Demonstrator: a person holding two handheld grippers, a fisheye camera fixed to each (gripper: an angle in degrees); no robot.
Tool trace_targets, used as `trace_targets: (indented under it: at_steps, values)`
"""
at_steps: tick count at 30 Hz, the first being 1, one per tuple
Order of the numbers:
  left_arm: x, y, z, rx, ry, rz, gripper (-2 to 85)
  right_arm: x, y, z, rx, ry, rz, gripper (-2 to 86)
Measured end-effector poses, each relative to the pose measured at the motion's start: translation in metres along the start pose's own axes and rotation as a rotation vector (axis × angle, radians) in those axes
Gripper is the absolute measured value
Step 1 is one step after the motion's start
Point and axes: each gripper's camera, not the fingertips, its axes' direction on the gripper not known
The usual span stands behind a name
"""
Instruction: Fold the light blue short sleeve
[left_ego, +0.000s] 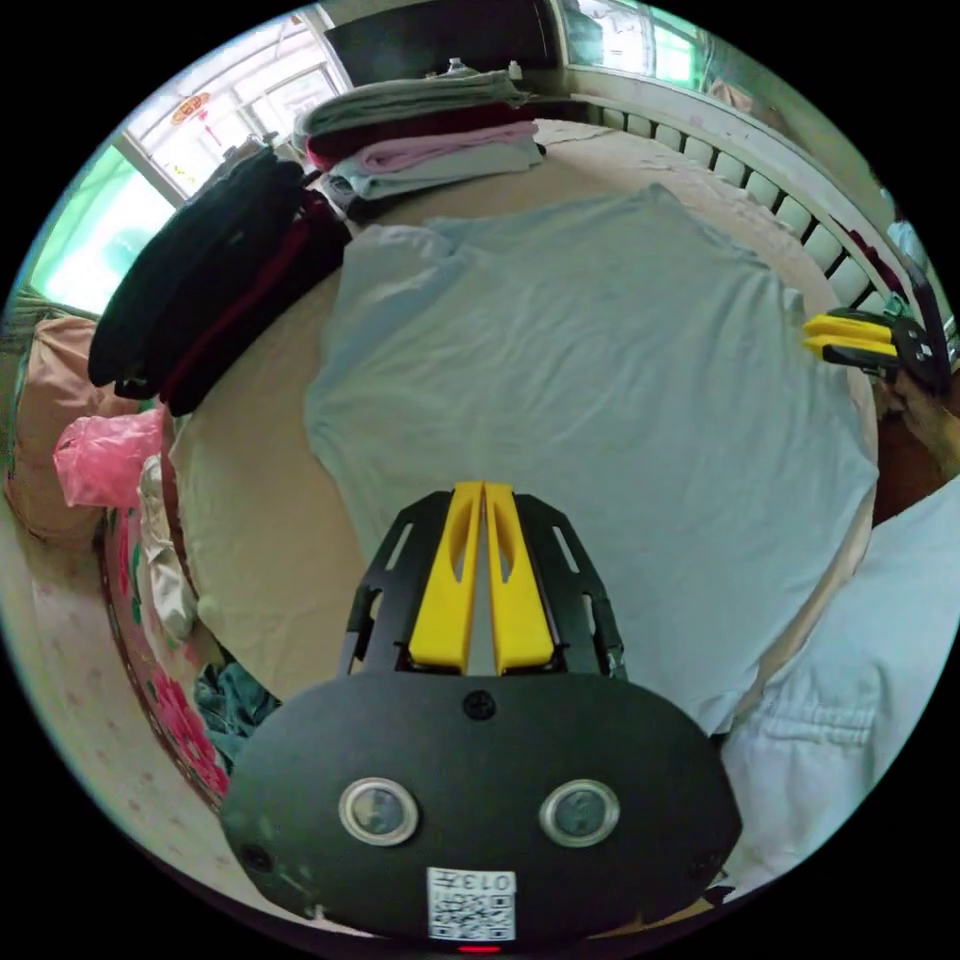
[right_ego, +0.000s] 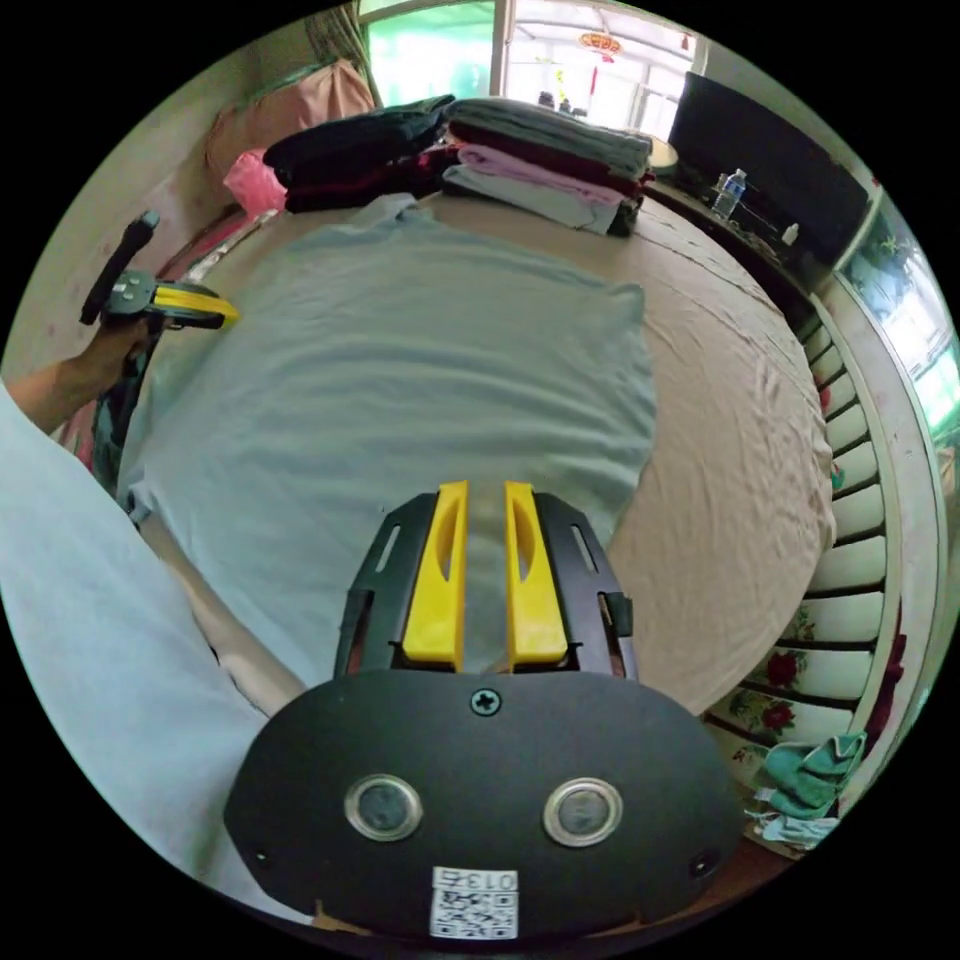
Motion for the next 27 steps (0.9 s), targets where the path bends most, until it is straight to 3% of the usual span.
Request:
trace_targets:
  at_steps: [7, 12, 18, 20, 23, 27]
  values:
    - [-0.01, 0.05, 0.02, -0.003, -0.008, 0.027, -0.2, -0.004, 0.02, -0.013, -0.079, 0.053, 0.009, 1.0]
    - [-0.031, 0.113, 0.005, 0.062, 0.011, -0.025, -0.3, -0.044, 0.038, -0.051, 0.011, 0.004, -0.109, 0.6]
    - [-0.042, 0.175, 0.044, -0.009, 0.018, -0.062, -0.2, -0.078, 0.066, -0.03, -0.087, 0.052, -0.093, 0.6]
    - [-0.05, 0.188, 0.05, -0.02, 0.04, -0.09, -0.1, -0.082, 0.063, -0.037, -0.149, 0.08, -0.079, 1.1]
    - [-0.063, 0.219, 0.05, -0.003, 0.062, -0.102, 0.2, -0.094, 0.069, -0.059, -0.087, 0.047, -0.127, 3.3]
    - [-0.067, 0.277, 0.059, -0.045, 0.226, -0.14, 2.3, -0.122, 0.082, -0.069, -0.099, 0.024, -0.262, 6.7]
